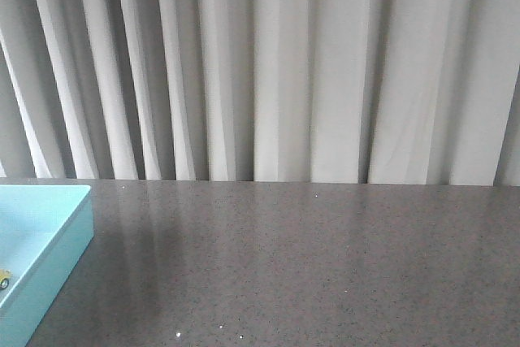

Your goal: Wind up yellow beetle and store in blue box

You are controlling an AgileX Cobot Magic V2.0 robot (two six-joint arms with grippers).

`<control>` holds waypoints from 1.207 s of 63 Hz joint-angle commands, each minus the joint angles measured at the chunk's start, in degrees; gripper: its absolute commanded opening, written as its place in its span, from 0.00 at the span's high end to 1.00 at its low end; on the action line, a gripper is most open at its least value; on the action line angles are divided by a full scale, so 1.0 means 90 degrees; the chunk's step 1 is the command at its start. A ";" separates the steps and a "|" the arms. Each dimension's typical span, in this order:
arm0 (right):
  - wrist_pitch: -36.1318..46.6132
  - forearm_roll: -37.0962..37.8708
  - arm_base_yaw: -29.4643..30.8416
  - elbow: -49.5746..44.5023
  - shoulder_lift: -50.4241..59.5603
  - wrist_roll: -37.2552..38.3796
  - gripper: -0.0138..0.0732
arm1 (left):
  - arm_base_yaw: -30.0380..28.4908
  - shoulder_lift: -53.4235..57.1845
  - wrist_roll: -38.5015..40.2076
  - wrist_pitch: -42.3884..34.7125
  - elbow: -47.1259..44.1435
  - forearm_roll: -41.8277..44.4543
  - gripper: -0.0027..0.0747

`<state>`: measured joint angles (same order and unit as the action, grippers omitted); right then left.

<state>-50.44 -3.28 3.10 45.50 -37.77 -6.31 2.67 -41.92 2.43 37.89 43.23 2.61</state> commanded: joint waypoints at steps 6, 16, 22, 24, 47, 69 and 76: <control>0.0331 -0.0026 -0.0010 0.0149 0.0002 0.0003 0.85 | 0.0034 0.0005 0.0092 -0.0418 0.0156 0.0013 0.97; 0.0331 -0.0026 -0.0010 0.0149 0.0002 0.0003 0.85 | 0.0034 0.0005 0.0092 -0.0418 0.0156 0.0013 0.97; 0.0331 -0.0026 -0.0010 0.0149 0.0002 0.0003 0.85 | 0.0055 0.0131 0.0092 -0.0478 0.0030 0.0036 0.97; 0.0331 -0.0026 -0.0010 0.0149 0.0002 0.0003 0.85 | 0.0048 0.0213 0.0092 -0.0507 -0.0044 0.0042 0.97; 0.0331 -0.0027 -0.0010 0.0149 0.0002 0.0003 0.85 | 0.0034 0.3341 0.1193 -0.1726 -0.3043 0.0202 0.97; 0.0306 -0.0026 -0.0010 0.0149 0.0008 0.0003 0.85 | -0.0002 0.4827 0.0596 -0.3417 -0.4947 0.0117 0.97; 0.0305 -0.0023 -0.0010 0.0149 0.0023 0.0003 0.85 | -0.0001 0.4844 0.0135 -0.3582 -0.4921 -0.0021 0.97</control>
<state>-51.09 -3.31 3.10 45.47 -37.74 -6.31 2.67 0.54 6.36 13.44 -1.41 3.75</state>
